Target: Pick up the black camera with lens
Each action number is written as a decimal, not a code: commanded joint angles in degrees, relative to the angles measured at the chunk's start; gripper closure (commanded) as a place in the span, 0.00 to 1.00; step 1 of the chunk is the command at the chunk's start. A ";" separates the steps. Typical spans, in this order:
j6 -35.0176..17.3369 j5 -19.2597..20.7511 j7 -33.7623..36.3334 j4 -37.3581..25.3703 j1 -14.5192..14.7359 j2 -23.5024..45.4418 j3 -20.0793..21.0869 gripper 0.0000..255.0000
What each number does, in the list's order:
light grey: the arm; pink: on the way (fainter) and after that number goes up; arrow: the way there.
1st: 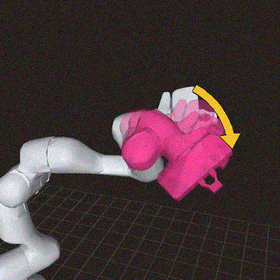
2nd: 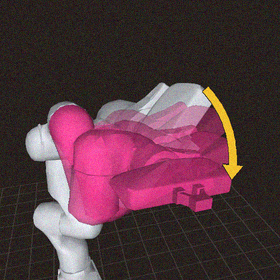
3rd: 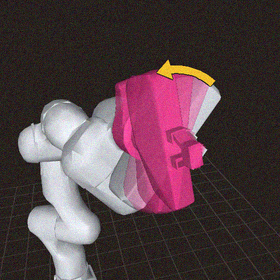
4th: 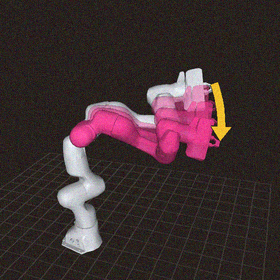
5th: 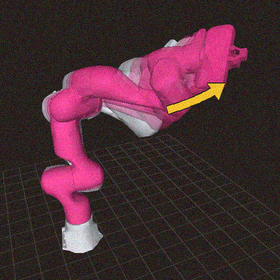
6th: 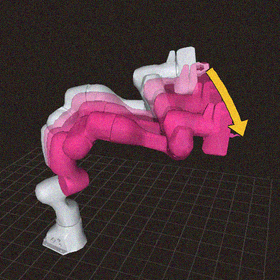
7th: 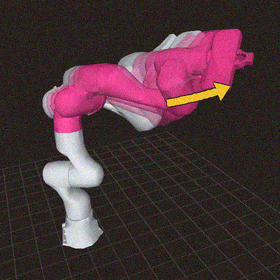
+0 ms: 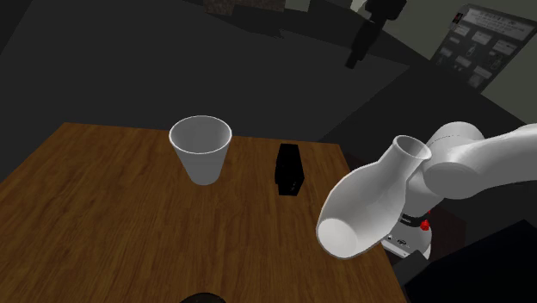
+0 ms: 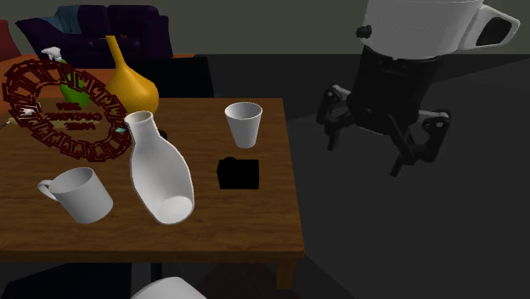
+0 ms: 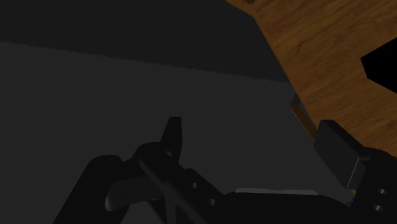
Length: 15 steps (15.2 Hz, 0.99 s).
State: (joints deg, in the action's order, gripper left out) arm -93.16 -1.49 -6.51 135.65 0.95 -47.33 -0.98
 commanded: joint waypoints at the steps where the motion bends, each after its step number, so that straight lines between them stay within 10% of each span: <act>1: 0.00 0.00 0.00 0.00 0.00 0.00 0.00 0.00; 15: -4.85 -16.69 38.09 8.65 -0.92 -2.38 23.36 0.00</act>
State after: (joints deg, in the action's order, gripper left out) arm -97.27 -16.78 28.50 144.09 0.15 -50.23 20.53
